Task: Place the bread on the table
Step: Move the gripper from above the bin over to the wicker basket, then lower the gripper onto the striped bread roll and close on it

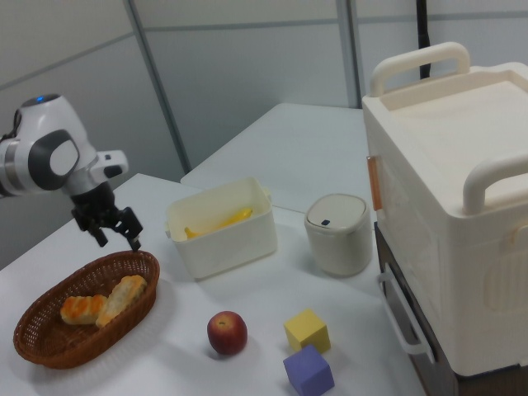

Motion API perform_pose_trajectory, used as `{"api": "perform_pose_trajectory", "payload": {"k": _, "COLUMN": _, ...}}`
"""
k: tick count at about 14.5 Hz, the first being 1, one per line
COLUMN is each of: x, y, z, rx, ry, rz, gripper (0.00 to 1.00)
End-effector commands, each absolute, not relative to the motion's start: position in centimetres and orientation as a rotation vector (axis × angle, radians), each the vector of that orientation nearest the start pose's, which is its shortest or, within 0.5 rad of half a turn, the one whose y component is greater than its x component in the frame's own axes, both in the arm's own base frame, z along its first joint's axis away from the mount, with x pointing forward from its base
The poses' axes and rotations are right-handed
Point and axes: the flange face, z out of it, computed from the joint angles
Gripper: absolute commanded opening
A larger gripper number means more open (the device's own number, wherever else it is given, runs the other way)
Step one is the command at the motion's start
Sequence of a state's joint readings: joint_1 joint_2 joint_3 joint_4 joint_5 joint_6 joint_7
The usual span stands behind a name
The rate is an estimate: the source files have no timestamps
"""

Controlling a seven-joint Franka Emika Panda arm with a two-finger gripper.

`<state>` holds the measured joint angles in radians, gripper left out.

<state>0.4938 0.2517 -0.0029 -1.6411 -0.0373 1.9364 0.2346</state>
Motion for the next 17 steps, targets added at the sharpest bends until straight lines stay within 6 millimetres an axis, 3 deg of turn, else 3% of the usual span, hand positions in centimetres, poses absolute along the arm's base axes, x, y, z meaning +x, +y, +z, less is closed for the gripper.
{"api": "perform_pose_trajectory", "payload": {"k": 1, "x": 56.2, "y": 33.4, "z": 43.0, "rx": -3.123, "ry": -0.436, "rz": -0.053, "gripper": 1.00}}
{"api": "perform_pose_trajectory", "payload": {"k": 4, "x": 55.8, "y": 35.4, "z": 40.5, "rx": -3.124, "ry": -0.488, "rz": -0.046, "gripper": 1.00}}
{"api": "perform_pose_trajectory", "payload": {"k": 9, "x": 56.1, "y": 35.7, "z": 37.2, "rx": -3.156, "ry": -0.515, "rz": 0.009, "gripper": 1.00}}
{"api": "perform_pose_trajectory", "payload": {"k": 10, "x": 56.2, "y": 35.6, "z": 36.9, "rx": -3.164, "ry": -0.523, "rz": 0.012, "gripper": 0.92}}
{"api": "perform_pose_trajectory", "payload": {"k": 12, "x": 56.2, "y": 35.5, "z": 36.1, "rx": -3.183, "ry": -0.542, "rz": 0.019, "gripper": 0.88}}
{"api": "perform_pose_trajectory", "payload": {"k": 15, "x": 56.2, "y": 35.6, "z": 34.8, "rx": -3.203, "ry": -0.571, "rz": 0.034, "gripper": 0.74}}
{"api": "perform_pose_trajectory", "payload": {"k": 17, "x": 56.2, "y": 35.7, "z": 34.2, "rx": -3.217, "ry": -0.594, "rz": 0.037, "gripper": 0.72}}
